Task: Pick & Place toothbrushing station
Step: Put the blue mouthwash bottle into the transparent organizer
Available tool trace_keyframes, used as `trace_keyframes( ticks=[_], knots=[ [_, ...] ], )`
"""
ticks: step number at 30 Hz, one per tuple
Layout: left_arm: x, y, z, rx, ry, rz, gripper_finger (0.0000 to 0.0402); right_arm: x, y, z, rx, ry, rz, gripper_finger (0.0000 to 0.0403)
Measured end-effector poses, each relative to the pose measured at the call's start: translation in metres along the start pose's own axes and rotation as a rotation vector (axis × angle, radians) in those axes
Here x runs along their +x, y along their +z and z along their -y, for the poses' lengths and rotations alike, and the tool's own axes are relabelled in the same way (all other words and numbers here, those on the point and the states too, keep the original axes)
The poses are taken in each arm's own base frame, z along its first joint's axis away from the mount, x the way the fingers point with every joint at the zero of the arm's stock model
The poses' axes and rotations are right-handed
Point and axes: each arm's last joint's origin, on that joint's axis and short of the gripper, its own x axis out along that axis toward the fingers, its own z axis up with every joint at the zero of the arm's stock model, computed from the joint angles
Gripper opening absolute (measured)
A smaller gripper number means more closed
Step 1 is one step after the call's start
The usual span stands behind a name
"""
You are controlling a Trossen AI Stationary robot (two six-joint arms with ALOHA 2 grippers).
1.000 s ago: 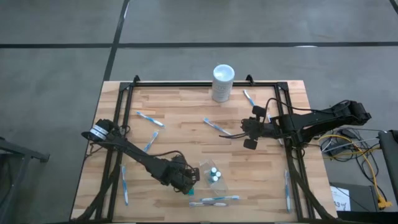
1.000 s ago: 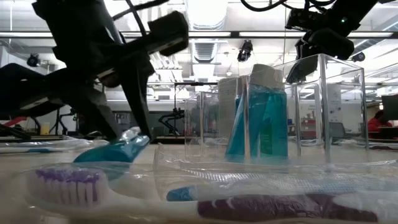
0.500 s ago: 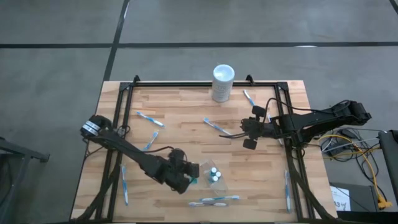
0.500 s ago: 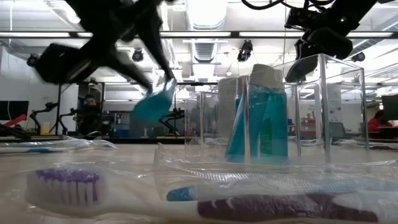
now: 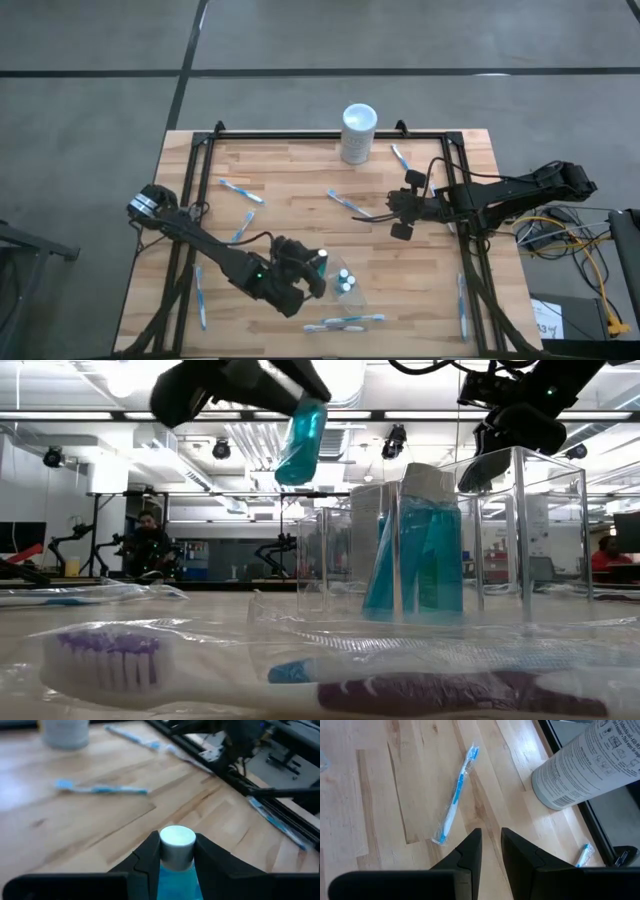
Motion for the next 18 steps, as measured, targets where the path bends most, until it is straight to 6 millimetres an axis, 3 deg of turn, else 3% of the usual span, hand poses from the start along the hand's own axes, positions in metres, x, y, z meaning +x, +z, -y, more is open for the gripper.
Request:
trace_keyframes(
  ticks=[18],
  knots=[
    [0.015,-0.014,0.022,0.428,-0.137,0.067,0.0099,0.000,0.000,0.000,0.004,0.001,0.003,0.0068]
  ],
)
